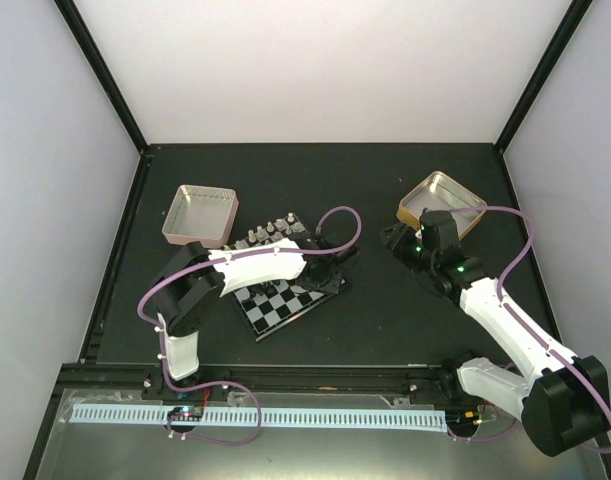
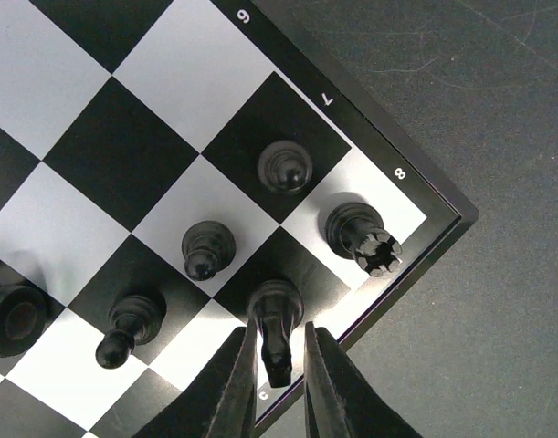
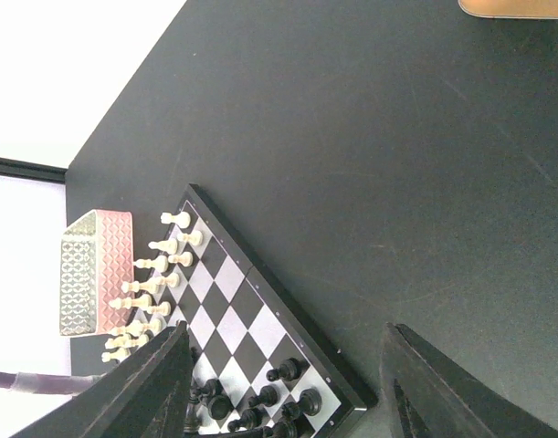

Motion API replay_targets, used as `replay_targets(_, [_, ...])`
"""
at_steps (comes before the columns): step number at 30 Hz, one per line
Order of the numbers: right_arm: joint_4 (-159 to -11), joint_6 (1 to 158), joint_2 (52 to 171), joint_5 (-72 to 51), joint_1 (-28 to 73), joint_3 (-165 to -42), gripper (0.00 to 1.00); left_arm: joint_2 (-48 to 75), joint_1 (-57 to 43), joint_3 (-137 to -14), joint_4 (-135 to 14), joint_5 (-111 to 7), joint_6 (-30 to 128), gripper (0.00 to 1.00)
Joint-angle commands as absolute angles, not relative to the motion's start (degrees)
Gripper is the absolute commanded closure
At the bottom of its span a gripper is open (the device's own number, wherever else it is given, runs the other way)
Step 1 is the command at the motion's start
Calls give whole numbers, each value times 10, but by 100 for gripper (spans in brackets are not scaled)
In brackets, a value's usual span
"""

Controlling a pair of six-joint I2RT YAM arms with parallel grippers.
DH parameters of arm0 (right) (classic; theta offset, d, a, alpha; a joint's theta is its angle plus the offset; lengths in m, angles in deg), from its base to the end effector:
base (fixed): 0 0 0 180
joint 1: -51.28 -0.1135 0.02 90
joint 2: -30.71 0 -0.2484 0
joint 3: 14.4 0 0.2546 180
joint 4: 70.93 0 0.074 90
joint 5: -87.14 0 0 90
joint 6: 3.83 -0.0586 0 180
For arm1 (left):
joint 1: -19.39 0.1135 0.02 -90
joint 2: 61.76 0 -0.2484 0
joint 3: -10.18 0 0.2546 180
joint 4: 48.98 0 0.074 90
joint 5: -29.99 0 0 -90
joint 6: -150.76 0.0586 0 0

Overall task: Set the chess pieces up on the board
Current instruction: Place the chess piece on the chessboard.

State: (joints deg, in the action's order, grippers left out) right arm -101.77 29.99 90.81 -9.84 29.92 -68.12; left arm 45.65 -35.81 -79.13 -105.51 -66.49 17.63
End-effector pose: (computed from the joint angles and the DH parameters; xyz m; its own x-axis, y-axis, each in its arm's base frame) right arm 0.2344 0.0993 0.2206 -0.6888 0.6161 -0.3822 0.2166 0.6779 0.7025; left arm 0.2174 -0.3012 0.1439 -0.9477 0.1734 -0.2678 0.2068 0.9731 -0.1018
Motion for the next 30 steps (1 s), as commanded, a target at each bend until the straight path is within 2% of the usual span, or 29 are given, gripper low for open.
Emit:
replay_targets(1, [-1021,308,905,-99,304,-681,43,464,-360,-815,-1066,-667,178,83])
replay_targets(15, [-1021,314,907,-99,305,-683,43,460,-359,-810,-1050,-655,189,91])
replay_targets(30, [-1035,373,929,-107,305,-709,43,430,-358,-809,-1061,-659,198,81])
